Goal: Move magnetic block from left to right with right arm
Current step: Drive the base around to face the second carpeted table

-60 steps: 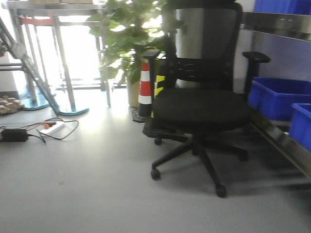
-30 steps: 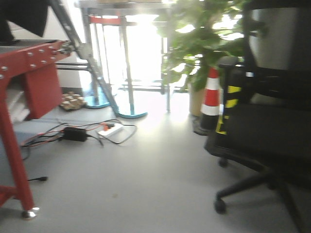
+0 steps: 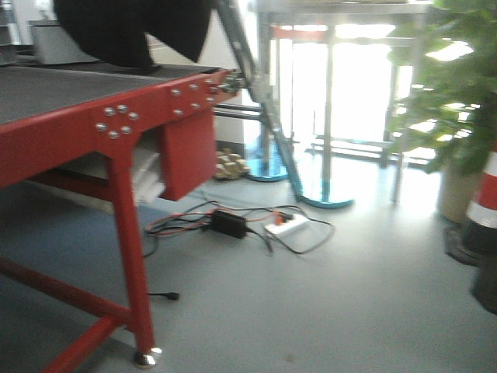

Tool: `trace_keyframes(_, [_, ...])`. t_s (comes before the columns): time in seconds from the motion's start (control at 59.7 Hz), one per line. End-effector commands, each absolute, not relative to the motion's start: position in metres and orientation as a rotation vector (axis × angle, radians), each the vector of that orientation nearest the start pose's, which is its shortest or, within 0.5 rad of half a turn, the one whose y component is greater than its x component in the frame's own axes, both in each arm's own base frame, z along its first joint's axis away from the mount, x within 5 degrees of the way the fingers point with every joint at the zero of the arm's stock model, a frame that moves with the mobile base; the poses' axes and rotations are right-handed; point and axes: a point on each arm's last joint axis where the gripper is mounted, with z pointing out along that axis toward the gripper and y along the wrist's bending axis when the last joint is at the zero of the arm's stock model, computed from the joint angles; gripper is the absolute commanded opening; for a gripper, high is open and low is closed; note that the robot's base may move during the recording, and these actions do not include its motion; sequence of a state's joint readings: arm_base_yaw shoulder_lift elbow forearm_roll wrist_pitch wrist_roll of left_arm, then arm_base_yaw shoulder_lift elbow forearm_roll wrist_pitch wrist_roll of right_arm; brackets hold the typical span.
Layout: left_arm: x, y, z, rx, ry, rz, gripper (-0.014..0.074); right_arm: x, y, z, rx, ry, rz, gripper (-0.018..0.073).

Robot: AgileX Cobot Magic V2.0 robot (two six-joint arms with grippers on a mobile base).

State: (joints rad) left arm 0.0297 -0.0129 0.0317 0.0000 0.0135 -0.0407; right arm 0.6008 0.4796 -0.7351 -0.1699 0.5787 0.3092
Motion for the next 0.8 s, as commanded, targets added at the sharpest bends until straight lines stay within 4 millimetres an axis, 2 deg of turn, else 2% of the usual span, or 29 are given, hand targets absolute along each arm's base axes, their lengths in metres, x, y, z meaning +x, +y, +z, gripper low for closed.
trace_keyframes(0.0, [0.0551,0.0017,0.2078,-0.055,1.42,-0.014,-0.0116,0.0741,0.0412,0.3881,-0.331,1.678,0.477,0.0132])
trace_keyframes(0.787, [0.0551,0.0017,0.2078,-0.055,1.42,-0.014,-0.0116,0.0741,0.0412,0.388,-0.331,1.679,0.477,0.0132])
